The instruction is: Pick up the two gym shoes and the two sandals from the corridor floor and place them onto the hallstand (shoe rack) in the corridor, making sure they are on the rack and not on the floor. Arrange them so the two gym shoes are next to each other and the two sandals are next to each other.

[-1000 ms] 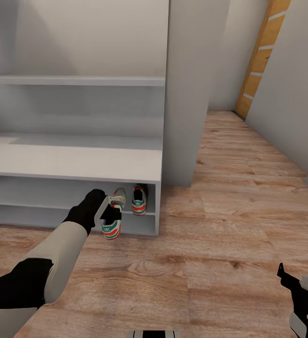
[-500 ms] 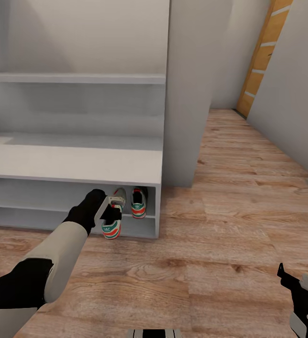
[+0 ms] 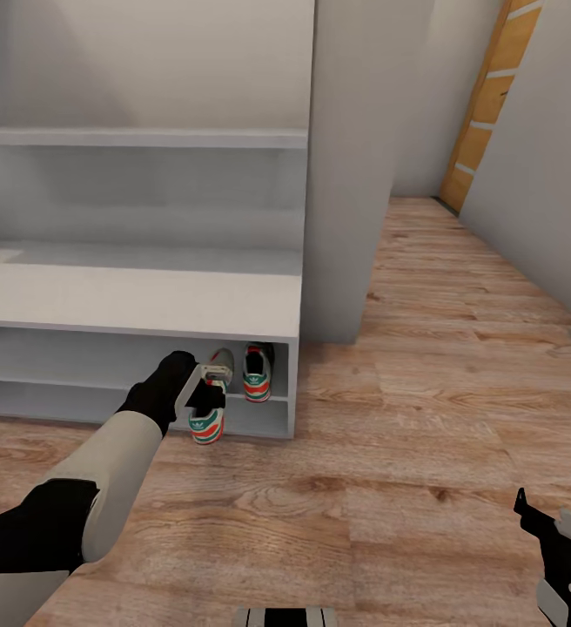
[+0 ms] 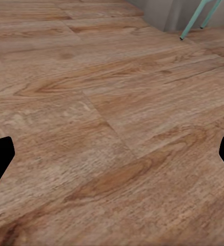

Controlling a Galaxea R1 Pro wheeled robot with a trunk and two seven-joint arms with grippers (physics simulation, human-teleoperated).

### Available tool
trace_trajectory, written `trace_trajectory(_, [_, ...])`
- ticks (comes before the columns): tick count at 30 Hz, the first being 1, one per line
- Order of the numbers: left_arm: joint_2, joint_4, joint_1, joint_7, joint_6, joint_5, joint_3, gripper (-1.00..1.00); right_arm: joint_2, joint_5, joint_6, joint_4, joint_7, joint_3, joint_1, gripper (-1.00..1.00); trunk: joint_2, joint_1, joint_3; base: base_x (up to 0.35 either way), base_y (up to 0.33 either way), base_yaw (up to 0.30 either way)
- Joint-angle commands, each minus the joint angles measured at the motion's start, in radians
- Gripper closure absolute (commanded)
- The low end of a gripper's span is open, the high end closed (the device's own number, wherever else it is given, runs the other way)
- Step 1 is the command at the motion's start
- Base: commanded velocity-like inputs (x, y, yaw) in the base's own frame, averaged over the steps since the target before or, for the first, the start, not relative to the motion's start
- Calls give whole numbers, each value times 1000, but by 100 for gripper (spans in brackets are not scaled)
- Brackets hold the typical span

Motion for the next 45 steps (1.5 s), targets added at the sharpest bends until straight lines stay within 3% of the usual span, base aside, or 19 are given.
trace_trajectory(1, [0,0,1,0,0,1,1,100,0,0,0,0,0,0,0,-100,0,0,0,33,0,0])
trace_trajectory(22, [0,0,1,-1,0,-2,1,100,0,0,0,0,0,0,0,-100,0,0,0,129,0,0])
trace_trajectory(45, [-1,0,1,0,0,-2,-1,100,0,0,0,0,0,0,0,-100,-1,1,-12,9,0,0])
